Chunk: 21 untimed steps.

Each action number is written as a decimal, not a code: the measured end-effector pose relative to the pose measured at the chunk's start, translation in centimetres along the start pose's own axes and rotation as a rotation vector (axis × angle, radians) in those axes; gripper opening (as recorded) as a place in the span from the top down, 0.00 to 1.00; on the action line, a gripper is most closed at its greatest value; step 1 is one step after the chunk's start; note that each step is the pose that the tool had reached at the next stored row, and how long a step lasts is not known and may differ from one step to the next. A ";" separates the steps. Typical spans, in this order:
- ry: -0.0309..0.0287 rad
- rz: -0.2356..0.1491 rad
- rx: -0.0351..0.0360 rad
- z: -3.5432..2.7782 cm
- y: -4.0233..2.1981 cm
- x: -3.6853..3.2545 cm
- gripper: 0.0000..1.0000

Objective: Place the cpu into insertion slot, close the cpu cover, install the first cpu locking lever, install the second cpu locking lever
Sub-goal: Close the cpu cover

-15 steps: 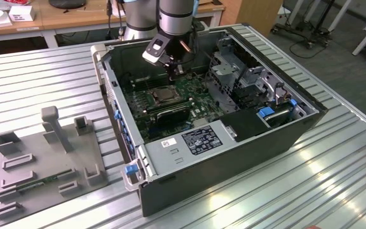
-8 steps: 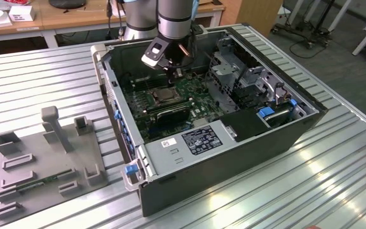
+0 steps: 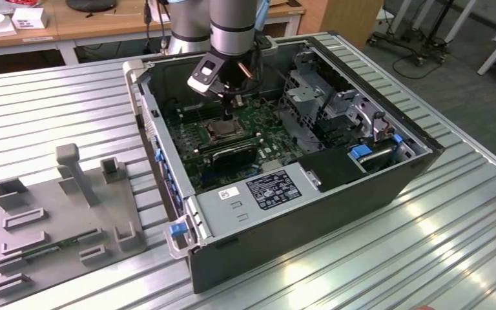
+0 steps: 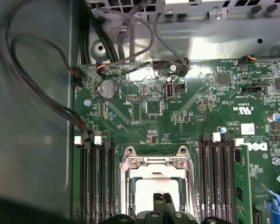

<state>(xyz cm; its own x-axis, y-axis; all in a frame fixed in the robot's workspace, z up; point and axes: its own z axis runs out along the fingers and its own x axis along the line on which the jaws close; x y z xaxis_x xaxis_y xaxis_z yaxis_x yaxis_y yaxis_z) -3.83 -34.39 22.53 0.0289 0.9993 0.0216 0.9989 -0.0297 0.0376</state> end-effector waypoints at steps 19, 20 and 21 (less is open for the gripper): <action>0.0000 0.000 0.0001 0.60 -0.45 -0.03 0.89; 0.0001 0.000 -0.0003 0.65 -0.49 -0.03 0.89; 0.0000 0.000 -0.0003 0.65 -0.49 -0.03 0.89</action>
<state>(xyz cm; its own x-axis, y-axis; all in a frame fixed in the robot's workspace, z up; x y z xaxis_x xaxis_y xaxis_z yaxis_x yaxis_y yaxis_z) -4.29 -34.39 21.86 0.0289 0.9993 0.0216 0.9988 -0.0297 0.0378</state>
